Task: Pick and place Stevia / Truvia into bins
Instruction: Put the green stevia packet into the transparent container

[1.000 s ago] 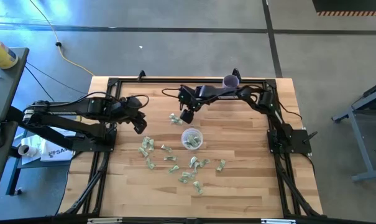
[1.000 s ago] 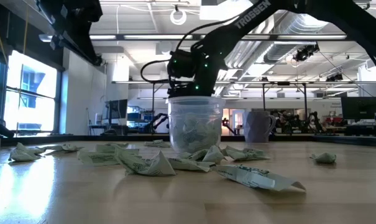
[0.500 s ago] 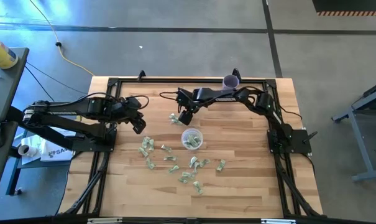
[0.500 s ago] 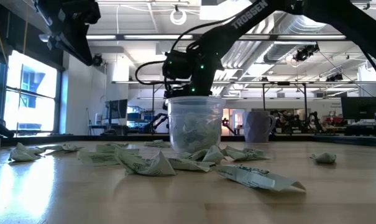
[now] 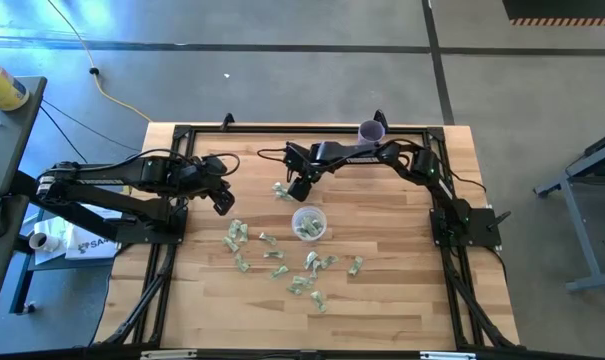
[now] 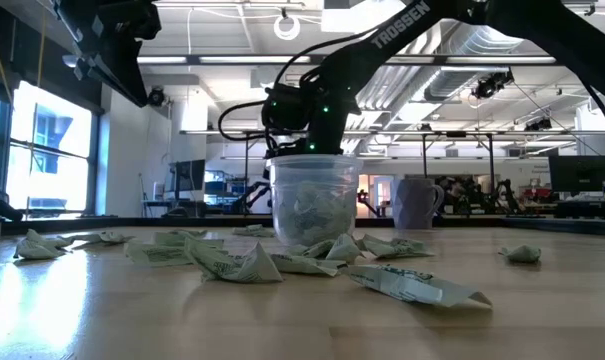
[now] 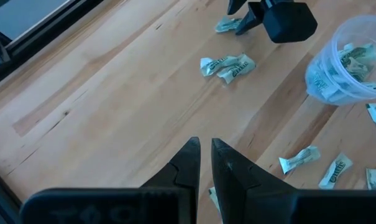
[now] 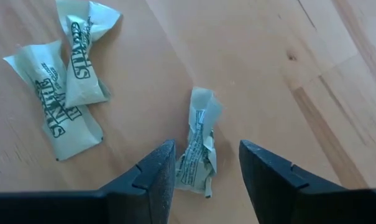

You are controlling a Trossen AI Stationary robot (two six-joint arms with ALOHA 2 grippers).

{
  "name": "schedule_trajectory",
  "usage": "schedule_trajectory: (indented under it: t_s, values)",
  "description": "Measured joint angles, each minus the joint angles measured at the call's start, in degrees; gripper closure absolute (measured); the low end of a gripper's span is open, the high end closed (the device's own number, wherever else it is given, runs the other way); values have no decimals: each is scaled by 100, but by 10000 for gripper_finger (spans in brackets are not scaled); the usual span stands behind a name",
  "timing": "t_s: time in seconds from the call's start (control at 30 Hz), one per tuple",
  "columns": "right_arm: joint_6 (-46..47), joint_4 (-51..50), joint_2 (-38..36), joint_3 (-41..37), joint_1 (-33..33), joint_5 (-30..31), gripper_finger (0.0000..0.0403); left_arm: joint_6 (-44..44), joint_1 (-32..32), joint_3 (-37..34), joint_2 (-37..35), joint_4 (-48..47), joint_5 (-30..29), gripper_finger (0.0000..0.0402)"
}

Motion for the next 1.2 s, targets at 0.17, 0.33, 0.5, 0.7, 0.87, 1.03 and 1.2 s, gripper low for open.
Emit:
schedule_trajectory:
  t_s: [0.17, 0.33, 0.5, 0.7, 0.87, 1.03, 1.2]
  values:
    - [-3, 0, 0, 0, 0, 7, 236, 14, 0, 0, 0, -1, -2, 328]
    - [-4, 0, 0, -2, 0, 7, 236, 17, 0, 0, 0, -2, -2, 328]
    - [-4, 2, 0, -4, 0, 2, 236, 17, 0, 0, 0, -19, -5, 328]
    - [-4, 0, -2, -7, 0, 0, 236, 125, 0, 0, 0, -17, -55, 328]
    - [-4, -7, -2, -7, 0, -2, 236, 125, 0, 0, 0, -17, -53, 328]
    - [1, -9, -4, -7, 0, -4, 236, 125, 0, 0, 0, 7, -52, 328]
    - [31, -9, -7, -7, 0, -7, 236, 124, 0, 0, 0, 5, -51, 328]
